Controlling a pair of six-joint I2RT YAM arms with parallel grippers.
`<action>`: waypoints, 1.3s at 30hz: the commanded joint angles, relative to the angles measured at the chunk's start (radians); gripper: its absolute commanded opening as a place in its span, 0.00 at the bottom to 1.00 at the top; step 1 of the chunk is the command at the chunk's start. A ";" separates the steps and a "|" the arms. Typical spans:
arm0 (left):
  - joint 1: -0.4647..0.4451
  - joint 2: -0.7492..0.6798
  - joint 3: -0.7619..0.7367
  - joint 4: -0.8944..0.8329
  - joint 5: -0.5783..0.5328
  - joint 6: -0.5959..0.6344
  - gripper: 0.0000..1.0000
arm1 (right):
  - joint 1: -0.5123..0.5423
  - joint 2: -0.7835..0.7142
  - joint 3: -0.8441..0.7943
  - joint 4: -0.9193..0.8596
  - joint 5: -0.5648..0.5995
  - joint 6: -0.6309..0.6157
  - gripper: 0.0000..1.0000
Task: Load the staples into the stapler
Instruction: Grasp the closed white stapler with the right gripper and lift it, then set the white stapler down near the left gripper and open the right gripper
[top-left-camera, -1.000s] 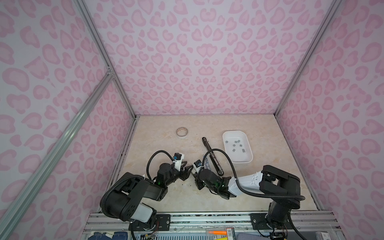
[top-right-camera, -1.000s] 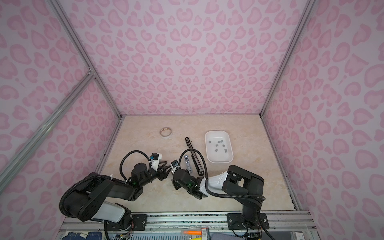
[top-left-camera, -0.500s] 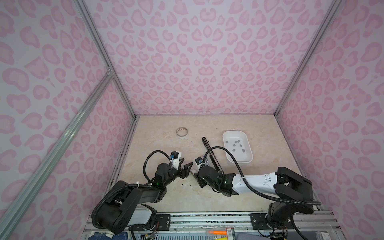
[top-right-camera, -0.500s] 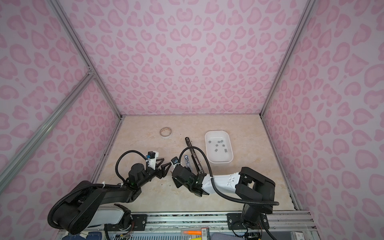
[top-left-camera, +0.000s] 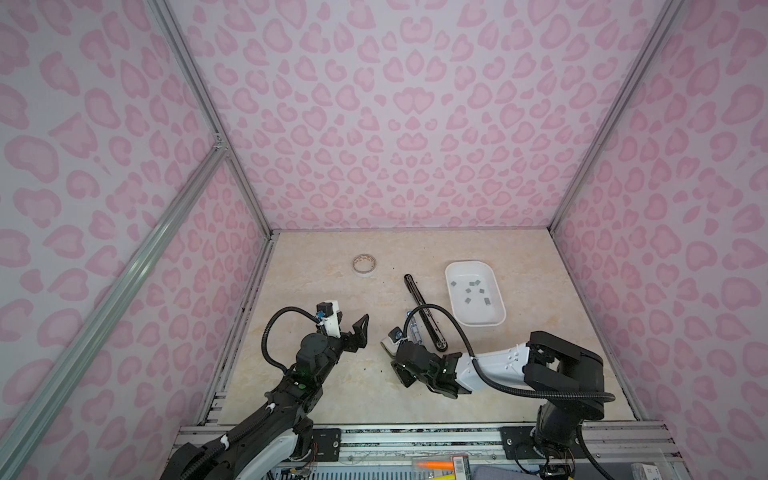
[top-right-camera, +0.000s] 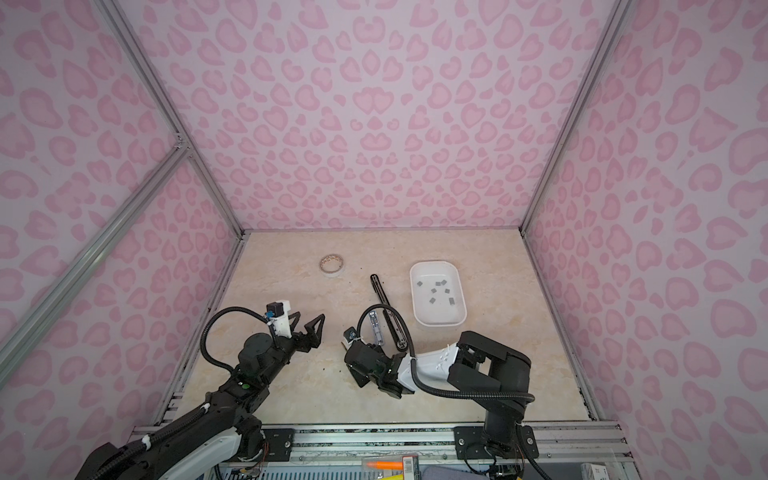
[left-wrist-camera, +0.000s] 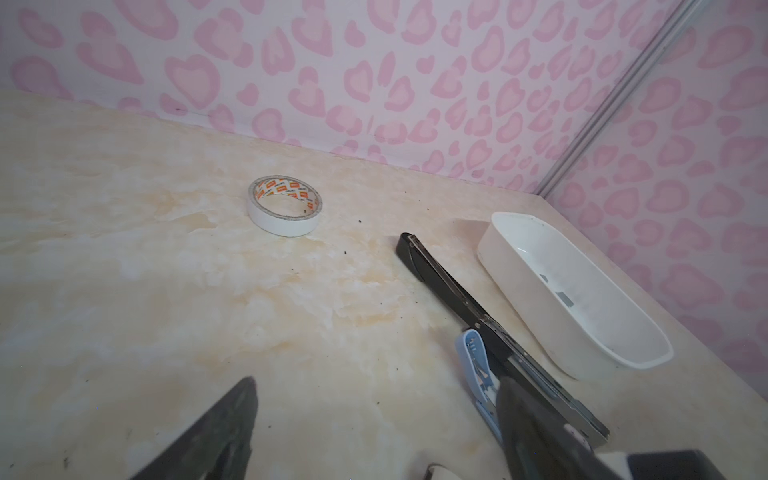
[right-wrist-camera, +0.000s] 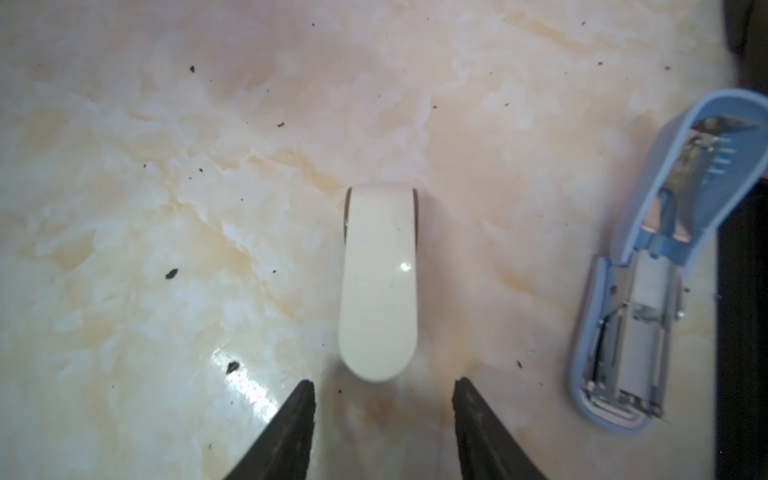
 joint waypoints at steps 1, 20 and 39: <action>0.001 -0.067 0.023 -0.194 -0.182 -0.089 0.91 | 0.003 0.046 0.028 -0.001 0.025 0.023 0.49; 0.001 -0.209 0.049 -0.414 -0.388 -0.113 0.99 | 0.003 0.337 0.465 -0.330 0.095 0.158 0.24; 0.002 -0.263 0.029 -0.420 -0.410 -0.118 1.00 | 0.006 0.312 0.551 -0.316 0.042 0.093 0.59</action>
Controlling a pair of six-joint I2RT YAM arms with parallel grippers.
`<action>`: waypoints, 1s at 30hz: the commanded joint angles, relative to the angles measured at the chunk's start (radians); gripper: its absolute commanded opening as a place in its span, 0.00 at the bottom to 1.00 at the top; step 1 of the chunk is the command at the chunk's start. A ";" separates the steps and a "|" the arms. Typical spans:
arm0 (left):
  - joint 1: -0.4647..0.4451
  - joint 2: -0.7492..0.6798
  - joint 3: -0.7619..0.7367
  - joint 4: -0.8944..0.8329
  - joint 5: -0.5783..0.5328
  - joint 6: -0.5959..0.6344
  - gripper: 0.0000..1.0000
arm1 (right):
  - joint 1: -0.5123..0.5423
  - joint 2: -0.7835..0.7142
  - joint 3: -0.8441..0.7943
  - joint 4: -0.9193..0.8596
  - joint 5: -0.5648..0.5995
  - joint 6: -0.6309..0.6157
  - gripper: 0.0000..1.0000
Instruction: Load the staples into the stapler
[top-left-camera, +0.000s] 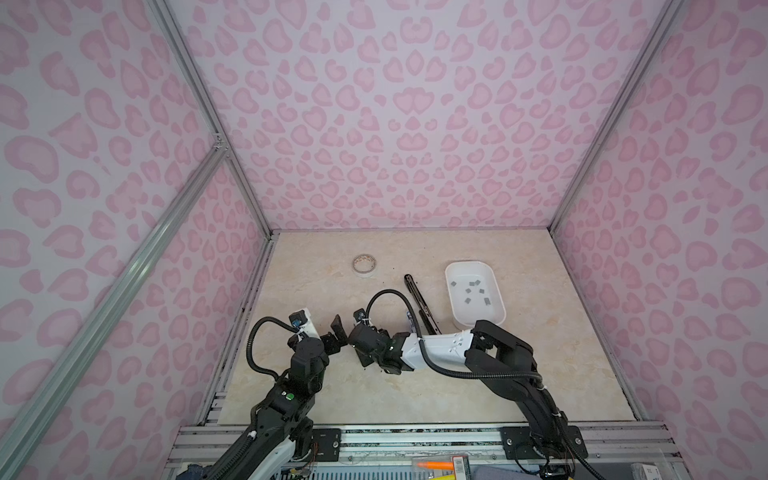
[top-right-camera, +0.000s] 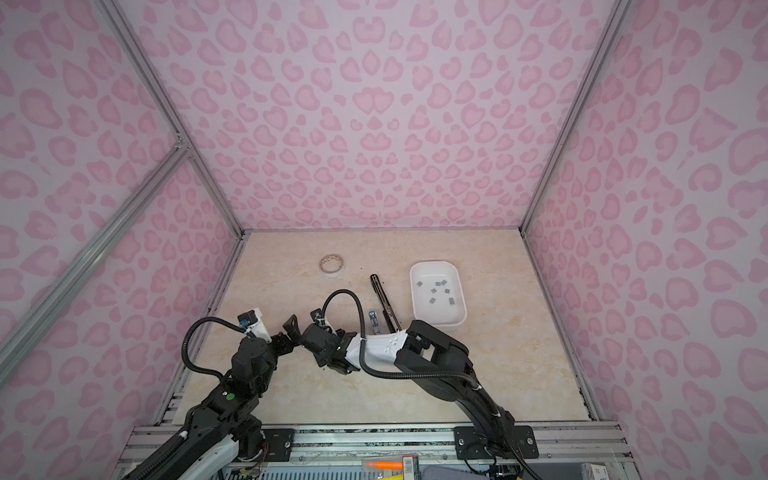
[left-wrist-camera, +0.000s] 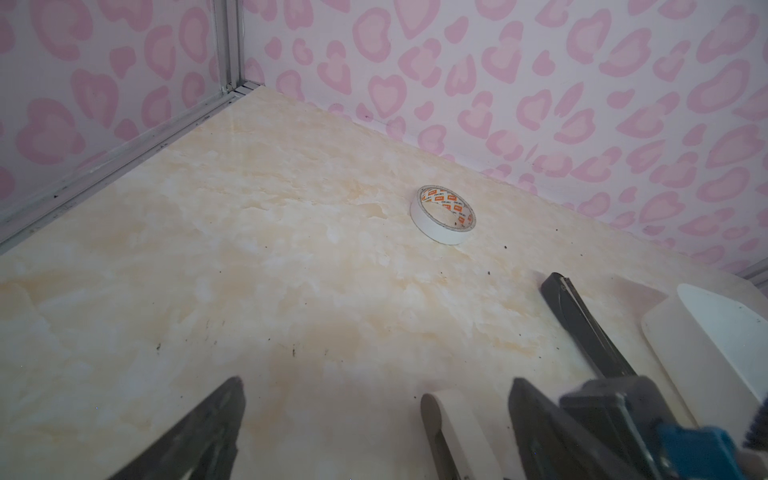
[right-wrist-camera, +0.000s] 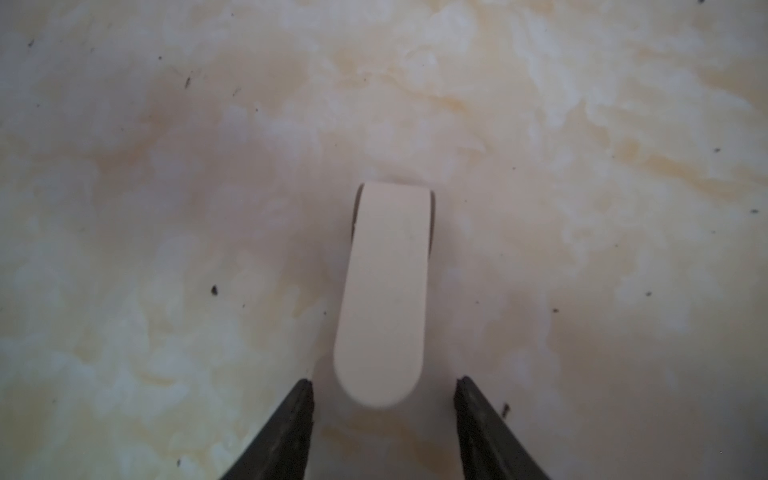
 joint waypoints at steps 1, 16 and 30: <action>0.002 -0.014 -0.008 0.006 -0.030 -0.007 0.99 | 0.001 -0.073 -0.048 -0.012 0.001 -0.061 0.60; 0.002 -0.059 -0.031 0.018 0.022 0.010 0.96 | -0.059 -0.561 -0.523 0.009 0.208 -0.109 0.56; 0.002 -0.049 -0.028 0.024 0.032 0.016 0.96 | -0.110 -0.461 -0.606 0.204 0.107 -0.082 0.56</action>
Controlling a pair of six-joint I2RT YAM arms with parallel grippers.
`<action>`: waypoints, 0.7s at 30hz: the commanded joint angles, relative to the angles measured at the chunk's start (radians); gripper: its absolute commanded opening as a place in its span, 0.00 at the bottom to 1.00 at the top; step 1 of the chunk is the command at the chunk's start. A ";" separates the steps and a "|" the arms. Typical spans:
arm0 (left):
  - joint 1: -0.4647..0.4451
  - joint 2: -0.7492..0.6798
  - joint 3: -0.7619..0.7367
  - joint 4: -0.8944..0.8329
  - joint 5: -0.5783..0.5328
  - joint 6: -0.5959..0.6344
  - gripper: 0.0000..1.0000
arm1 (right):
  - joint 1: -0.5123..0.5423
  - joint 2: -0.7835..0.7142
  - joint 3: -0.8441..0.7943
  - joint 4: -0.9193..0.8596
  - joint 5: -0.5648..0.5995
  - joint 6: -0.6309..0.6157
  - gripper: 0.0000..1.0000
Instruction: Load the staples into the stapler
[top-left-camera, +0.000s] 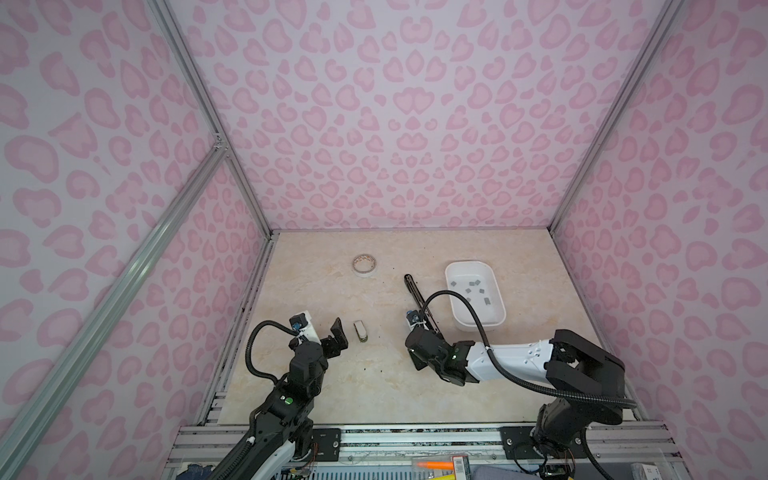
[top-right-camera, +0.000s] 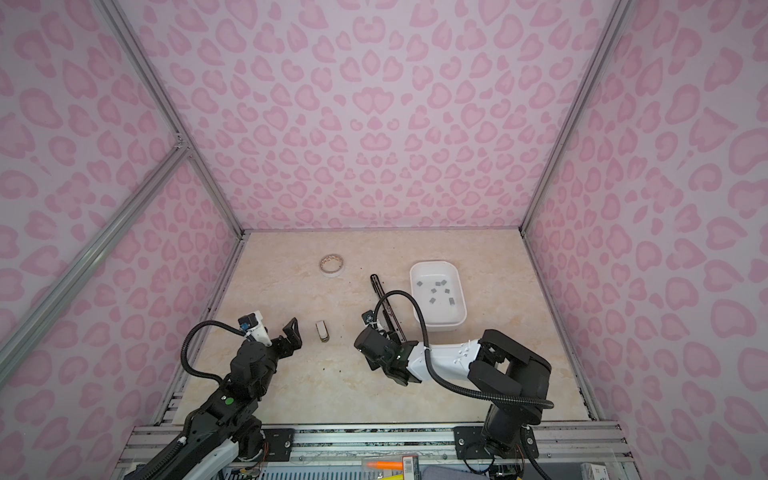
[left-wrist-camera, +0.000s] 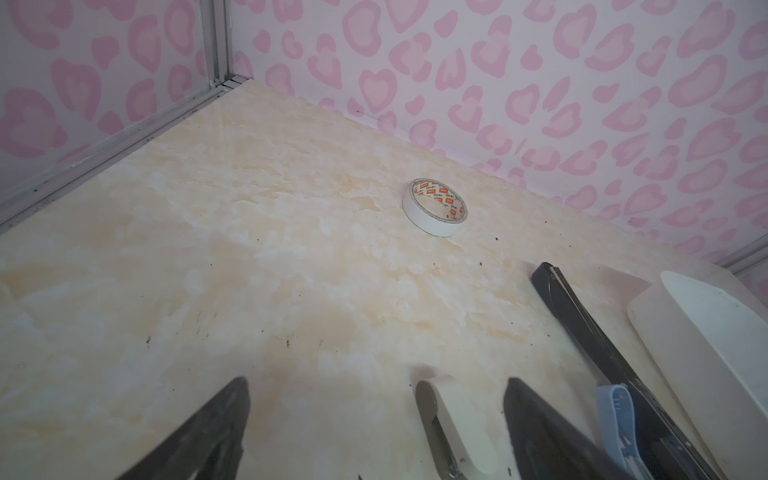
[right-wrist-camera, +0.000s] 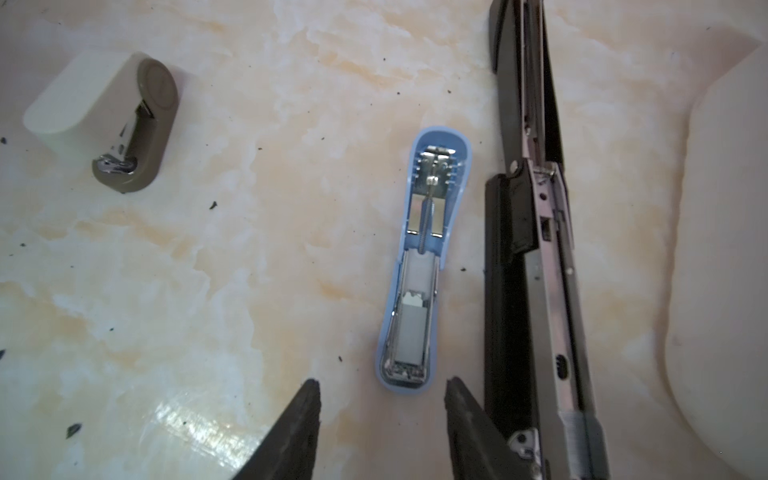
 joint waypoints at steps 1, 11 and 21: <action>0.001 0.001 0.003 0.033 -0.009 0.011 0.96 | -0.010 0.014 -0.032 0.077 0.022 0.008 0.58; 0.001 0.005 0.004 0.035 -0.007 0.011 0.96 | -0.045 0.100 -0.027 0.114 -0.013 0.004 0.48; 0.001 0.014 0.007 0.037 -0.005 0.012 0.96 | -0.045 0.140 -0.020 0.121 -0.021 0.011 0.38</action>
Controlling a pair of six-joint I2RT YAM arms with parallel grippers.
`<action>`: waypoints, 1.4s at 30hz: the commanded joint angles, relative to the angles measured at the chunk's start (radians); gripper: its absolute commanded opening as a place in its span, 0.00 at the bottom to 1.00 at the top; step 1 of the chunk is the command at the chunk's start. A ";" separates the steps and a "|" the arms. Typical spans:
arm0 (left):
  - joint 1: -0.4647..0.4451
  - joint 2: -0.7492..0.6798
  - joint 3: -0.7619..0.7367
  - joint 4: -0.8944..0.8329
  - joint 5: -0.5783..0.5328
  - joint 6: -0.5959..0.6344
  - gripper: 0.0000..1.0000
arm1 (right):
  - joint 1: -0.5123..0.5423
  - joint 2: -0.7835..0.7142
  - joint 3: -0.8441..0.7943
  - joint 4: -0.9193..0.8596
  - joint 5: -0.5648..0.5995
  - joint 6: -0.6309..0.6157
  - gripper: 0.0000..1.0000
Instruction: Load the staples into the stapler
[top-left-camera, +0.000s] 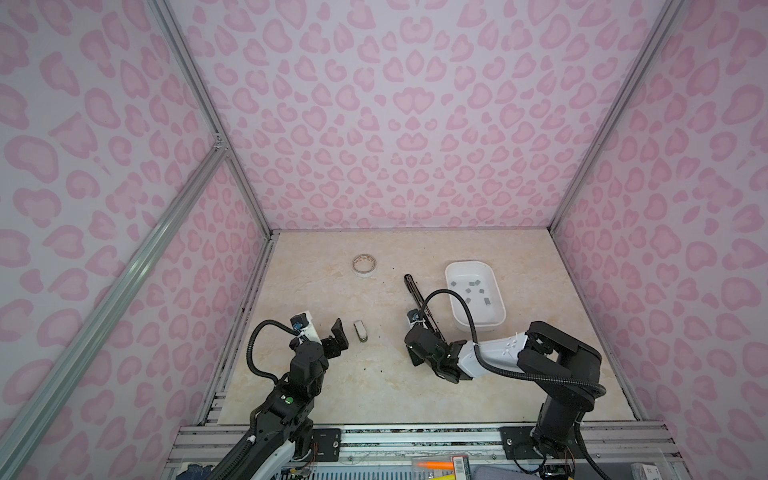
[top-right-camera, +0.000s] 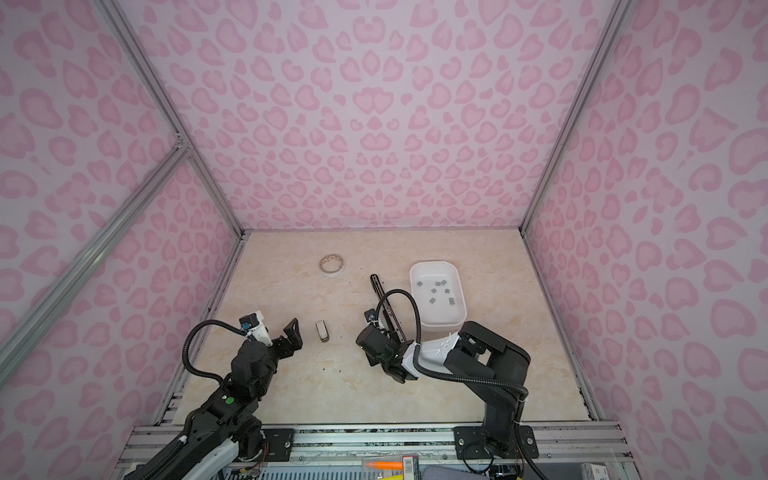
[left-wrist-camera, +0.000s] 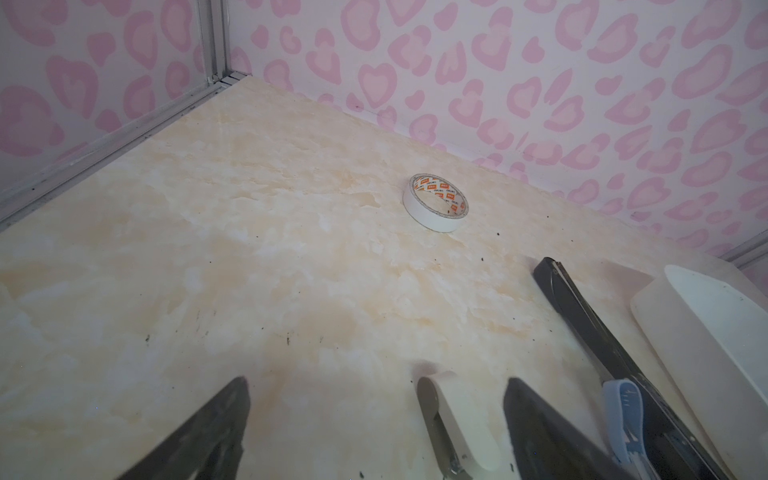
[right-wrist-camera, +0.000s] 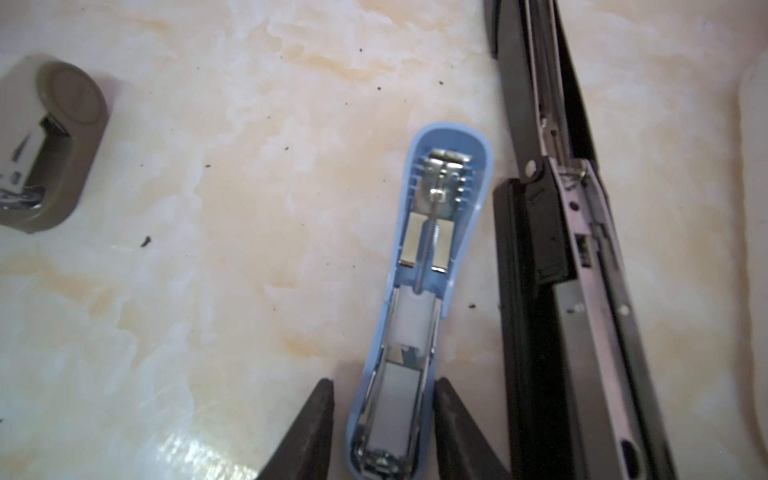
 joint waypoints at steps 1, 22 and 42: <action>0.001 0.004 0.009 0.035 -0.009 0.006 0.96 | -0.001 0.010 -0.003 -0.060 -0.018 0.007 0.36; 0.001 0.226 0.193 0.101 0.463 -0.036 0.97 | 0.106 0.037 -0.001 0.050 -0.070 -0.062 0.30; 0.000 0.435 0.245 0.222 0.566 -0.047 0.95 | 0.092 0.015 -0.123 0.214 -0.130 -0.077 0.37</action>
